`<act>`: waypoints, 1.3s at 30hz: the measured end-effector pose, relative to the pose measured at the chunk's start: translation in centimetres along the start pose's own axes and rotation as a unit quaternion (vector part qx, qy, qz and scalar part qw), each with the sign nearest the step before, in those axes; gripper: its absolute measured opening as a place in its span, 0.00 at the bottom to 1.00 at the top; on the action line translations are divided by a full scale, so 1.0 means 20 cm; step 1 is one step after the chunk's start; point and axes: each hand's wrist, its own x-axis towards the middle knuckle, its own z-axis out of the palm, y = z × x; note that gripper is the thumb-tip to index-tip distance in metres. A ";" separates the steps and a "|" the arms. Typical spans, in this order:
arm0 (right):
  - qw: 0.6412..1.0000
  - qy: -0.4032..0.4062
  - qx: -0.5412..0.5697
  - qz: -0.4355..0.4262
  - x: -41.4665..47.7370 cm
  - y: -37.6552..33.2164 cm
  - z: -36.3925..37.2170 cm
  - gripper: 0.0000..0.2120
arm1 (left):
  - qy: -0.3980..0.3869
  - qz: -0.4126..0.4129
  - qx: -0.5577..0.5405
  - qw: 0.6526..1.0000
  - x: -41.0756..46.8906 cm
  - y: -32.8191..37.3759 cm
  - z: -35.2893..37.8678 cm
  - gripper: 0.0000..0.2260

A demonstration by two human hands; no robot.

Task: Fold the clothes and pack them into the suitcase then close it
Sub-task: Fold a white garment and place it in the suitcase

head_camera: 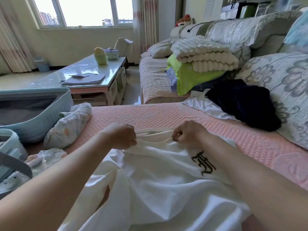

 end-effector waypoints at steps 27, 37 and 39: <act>0.991 0.039 0.072 0.110 -0.36 0.60 -0.19 0.14 | 0.044 0.049 -0.065 0.996 0.45 0.94 -0.10 0.31; 0.983 -0.080 0.019 0.163 -0.53 0.65 -0.44 0.30 | 0.299 -0.028 -0.061 0.952 0.48 0.93 -0.30 0.11; 0.980 -0.071 0.080 0.170 -0.59 0.68 -0.45 0.26 | 0.288 -0.075 -0.071 0.952 0.47 0.91 -0.35 0.13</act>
